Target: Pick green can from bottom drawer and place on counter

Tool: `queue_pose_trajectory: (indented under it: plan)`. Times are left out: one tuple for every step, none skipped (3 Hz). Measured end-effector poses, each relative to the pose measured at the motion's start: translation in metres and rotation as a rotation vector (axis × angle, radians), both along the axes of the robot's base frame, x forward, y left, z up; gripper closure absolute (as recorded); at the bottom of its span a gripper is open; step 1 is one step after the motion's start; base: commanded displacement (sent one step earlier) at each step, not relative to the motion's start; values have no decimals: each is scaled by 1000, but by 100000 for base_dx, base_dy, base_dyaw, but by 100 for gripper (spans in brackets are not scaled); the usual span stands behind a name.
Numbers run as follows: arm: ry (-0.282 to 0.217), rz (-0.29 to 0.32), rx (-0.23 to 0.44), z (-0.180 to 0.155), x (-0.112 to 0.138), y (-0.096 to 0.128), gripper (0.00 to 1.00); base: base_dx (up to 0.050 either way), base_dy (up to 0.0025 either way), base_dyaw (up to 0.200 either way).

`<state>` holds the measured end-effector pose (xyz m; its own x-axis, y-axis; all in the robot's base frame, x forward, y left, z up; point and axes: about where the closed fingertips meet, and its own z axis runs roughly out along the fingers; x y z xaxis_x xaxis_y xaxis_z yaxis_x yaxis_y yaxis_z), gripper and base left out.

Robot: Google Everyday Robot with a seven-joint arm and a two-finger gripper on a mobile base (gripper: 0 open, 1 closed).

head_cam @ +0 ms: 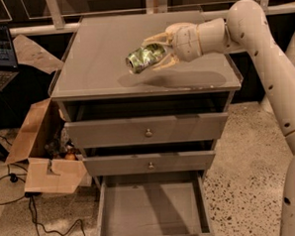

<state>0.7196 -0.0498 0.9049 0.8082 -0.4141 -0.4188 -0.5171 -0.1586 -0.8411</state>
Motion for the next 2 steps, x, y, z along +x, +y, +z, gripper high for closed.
queue_pose_trajectory:
  plan:
    - [0,0,0,0,0,0,3,0,0,0]
    - [0,0,0,0,0,0,0,0,0,0]
